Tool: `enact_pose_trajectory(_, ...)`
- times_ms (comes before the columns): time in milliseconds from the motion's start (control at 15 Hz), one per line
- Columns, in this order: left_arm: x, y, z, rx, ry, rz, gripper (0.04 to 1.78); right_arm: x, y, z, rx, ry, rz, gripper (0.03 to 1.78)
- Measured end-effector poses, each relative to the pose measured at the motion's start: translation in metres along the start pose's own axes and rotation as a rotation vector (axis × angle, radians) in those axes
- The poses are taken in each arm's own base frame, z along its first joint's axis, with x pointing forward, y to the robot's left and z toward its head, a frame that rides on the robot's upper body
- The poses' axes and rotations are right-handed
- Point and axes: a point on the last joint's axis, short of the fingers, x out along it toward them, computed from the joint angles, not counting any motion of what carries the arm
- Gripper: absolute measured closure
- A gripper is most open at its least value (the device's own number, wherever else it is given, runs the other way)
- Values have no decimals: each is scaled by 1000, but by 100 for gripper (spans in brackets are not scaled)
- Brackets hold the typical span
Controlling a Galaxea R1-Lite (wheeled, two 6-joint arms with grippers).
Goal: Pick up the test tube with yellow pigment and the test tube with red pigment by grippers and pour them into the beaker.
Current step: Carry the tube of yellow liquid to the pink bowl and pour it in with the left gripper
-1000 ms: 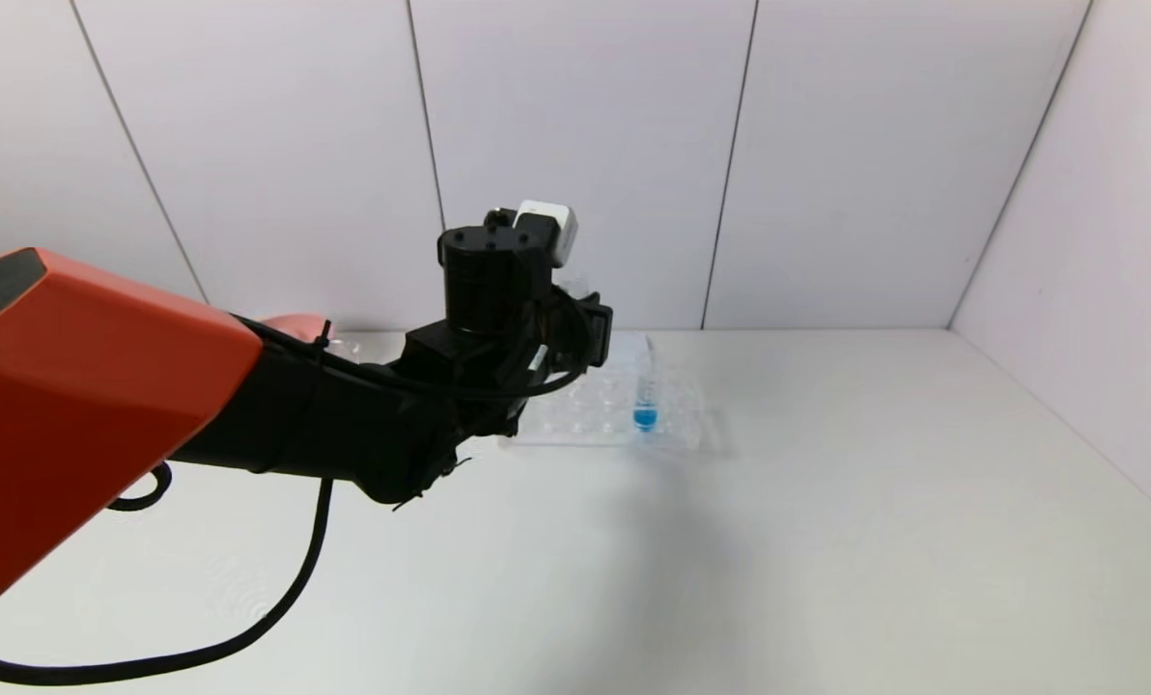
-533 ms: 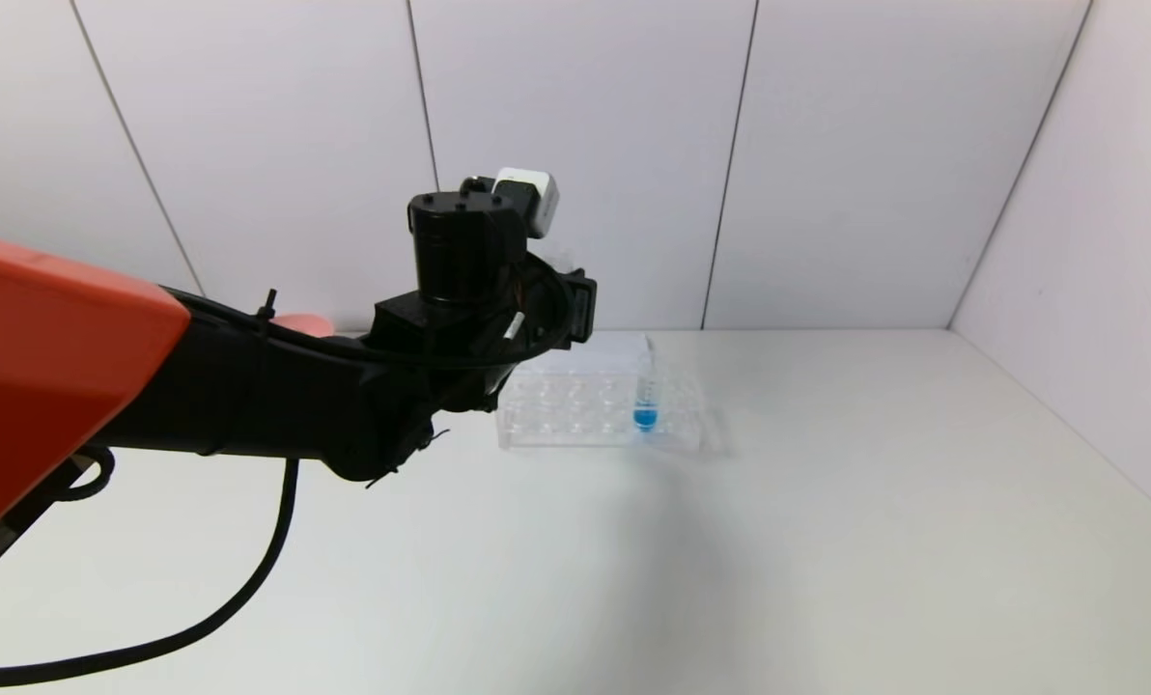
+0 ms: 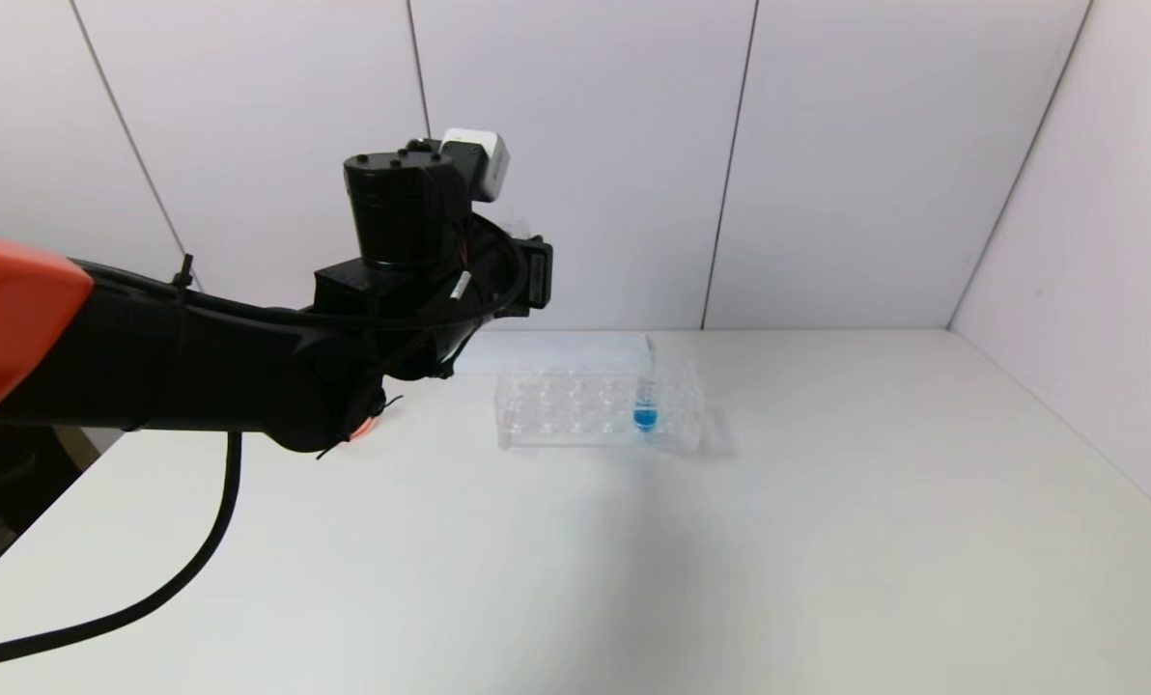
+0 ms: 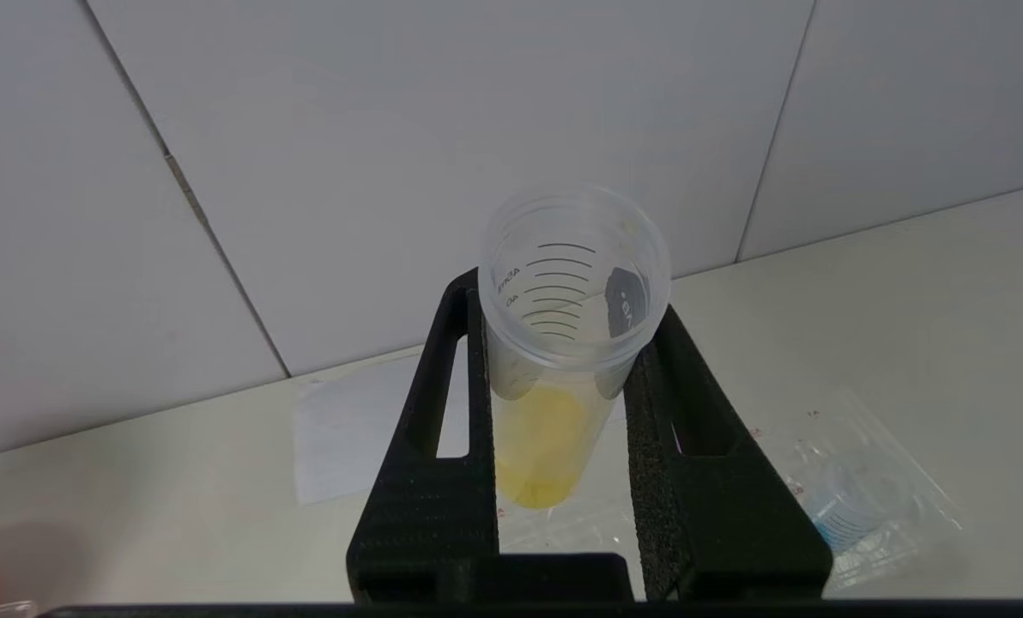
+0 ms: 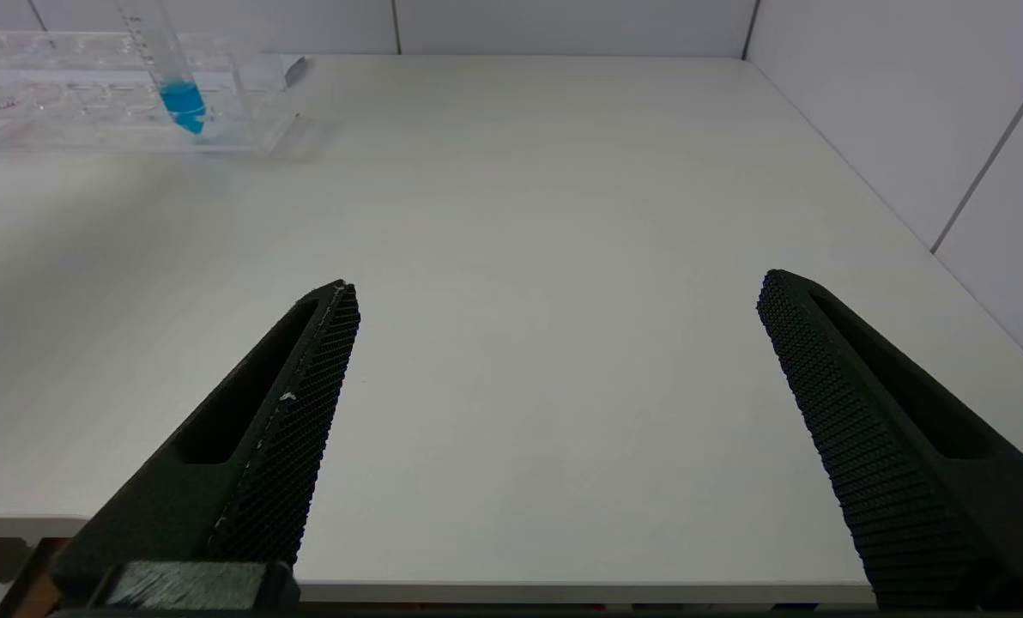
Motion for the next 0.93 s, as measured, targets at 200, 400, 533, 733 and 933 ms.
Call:
enact_pose_trajectory(200,-1,12,4,3,4,28,138,0,0,0,0,0,0,11)
enact_pose_trajectory(400,-1,25,8,4,-2,62,138,0,0,0,0,0,0,11)
enact_pose_trajectory(533,-1,32,7,5,3,79,138,0,0,0,0,0,0,11)
enact_pose_trajectory(733,0,42,5,8,10,105,138,0,0,0,0,0,0,11)
enact_pose_trajectory(933,0,52,5,9,13,129,138,0,0,0,0,0,0,11)
